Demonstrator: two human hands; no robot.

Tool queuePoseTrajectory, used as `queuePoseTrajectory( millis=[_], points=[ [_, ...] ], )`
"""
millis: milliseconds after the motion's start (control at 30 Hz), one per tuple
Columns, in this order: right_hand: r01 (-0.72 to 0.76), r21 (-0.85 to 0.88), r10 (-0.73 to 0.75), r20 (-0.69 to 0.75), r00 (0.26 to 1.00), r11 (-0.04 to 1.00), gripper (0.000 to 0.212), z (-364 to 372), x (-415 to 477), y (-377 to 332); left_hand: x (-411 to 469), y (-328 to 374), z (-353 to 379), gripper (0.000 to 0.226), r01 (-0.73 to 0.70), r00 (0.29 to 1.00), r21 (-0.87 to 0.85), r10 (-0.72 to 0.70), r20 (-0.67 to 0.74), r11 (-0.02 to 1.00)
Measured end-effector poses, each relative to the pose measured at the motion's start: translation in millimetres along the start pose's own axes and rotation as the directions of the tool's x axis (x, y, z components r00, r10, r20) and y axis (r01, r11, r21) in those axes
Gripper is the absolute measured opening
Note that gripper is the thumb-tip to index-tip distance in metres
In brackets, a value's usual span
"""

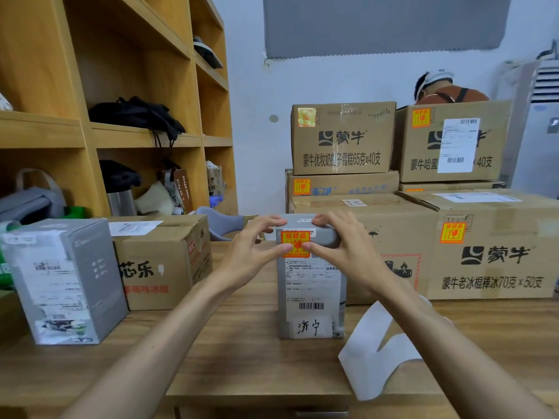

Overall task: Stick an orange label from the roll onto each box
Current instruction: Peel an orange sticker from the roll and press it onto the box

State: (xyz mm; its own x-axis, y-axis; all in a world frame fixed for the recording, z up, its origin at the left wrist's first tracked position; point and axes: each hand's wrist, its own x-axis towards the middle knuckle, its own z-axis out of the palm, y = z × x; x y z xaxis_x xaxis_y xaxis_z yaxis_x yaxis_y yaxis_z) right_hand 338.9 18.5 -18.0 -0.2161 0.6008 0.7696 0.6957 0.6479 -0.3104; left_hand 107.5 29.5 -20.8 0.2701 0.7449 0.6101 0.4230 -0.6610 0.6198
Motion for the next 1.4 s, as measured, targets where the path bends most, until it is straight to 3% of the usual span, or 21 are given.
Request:
queuePoseTrajectory(
  millis=[167, 500, 833, 933, 1033, 1133, 1267, 1400],
  points=[
    [0.059, -0.164, -0.058, 0.012, 0.998, 0.985, 0.054, -0.4, -2.2, 0.2, -3.4, -1.6, 6.1, 0.057, -0.050, 0.999, 0.087, 0.051, -0.010, 0.995],
    [0.119, -0.262, -0.117, 0.024, 0.993, 0.958, 0.060, 1.3, -4.5, 2.4, -3.0, -4.7, 3.9, 0.059, -0.096, 0.995, 0.130, 0.094, 0.023, 0.987],
    [0.077, -0.150, -0.070, 0.050, 0.996, 0.986, 0.043, -5.4, -2.4, 0.9, -0.3, -0.1, 1.0, 0.040, -0.034, 0.999, 0.057, 0.033, 0.023, 0.998],
    [0.020, -0.081, -0.014, 0.076, 0.997, 0.996, 0.046, -8.0, -2.0, -2.6, -2.6, 5.3, -0.3, 0.047, -0.025, 0.999, 0.086, 0.022, 0.033, 0.996],
    [-0.113, 0.124, 0.105, 0.072, 0.992, 0.986, 0.064, -18.4, -9.8, -3.0, -12.6, 5.2, 1.1, 0.076, 0.026, 0.997, 0.097, -0.032, 0.070, 0.995],
    [-0.213, 0.286, 0.226, -0.012, 0.974, 0.934, 0.080, -28.5, -31.7, 2.3, -28.6, -5.6, 8.3, 0.100, 0.148, 0.986, -0.001, -0.148, 0.074, 0.989],
    [-0.415, 0.232, 0.411, 0.068, 0.909, 0.880, 0.083, -24.5, -67.8, 21.0, -50.8, -23.5, 24.4, 0.109, 0.260, 0.960, -0.046, -0.253, 0.117, 0.965],
    [-0.486, 0.187, 0.458, 0.172, 0.872, 0.854, 0.080, -11.1, -83.3, 29.2, -56.2, -25.6, 42.7, 0.102, 0.281, 0.957, -0.086, -0.272, 0.105, 0.956]
  ],
)
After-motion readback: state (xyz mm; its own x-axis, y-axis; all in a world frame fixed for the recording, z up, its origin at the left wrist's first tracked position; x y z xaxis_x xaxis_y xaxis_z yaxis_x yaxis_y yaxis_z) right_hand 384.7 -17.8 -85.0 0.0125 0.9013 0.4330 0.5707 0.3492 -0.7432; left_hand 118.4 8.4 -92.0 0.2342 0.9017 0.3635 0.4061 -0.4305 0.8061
